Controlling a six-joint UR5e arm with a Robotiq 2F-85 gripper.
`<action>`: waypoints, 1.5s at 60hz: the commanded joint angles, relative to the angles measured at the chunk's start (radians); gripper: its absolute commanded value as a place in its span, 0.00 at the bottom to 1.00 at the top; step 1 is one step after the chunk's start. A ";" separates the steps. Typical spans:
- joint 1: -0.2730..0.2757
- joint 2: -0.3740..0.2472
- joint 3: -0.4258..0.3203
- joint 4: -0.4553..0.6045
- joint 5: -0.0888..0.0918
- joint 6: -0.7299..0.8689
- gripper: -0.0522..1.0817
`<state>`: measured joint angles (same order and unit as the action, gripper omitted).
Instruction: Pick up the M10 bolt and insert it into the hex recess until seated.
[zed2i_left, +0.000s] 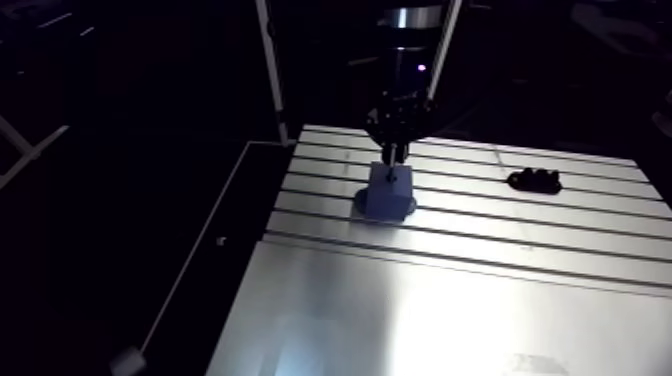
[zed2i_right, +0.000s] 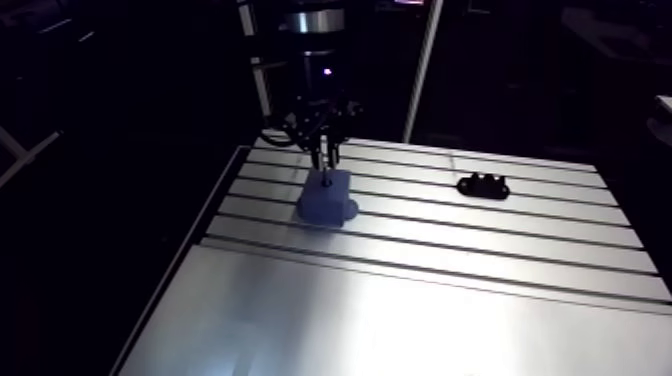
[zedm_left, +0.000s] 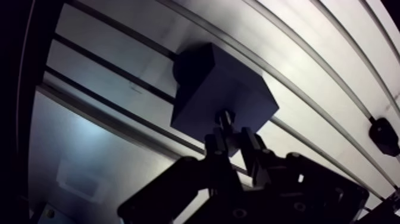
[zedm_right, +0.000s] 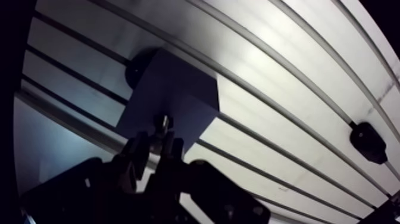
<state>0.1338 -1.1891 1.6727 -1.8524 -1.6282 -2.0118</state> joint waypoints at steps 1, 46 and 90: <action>-0.005 0.001 0.002 -0.001 0.000 -0.003 0.98; -0.003 0.000 0.026 -0.005 0.005 -0.014 0.42; 0.000 -0.048 0.003 -0.058 0.027 0.003 0.06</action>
<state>0.1299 -1.2260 1.6787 -1.9132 -1.6082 -2.0101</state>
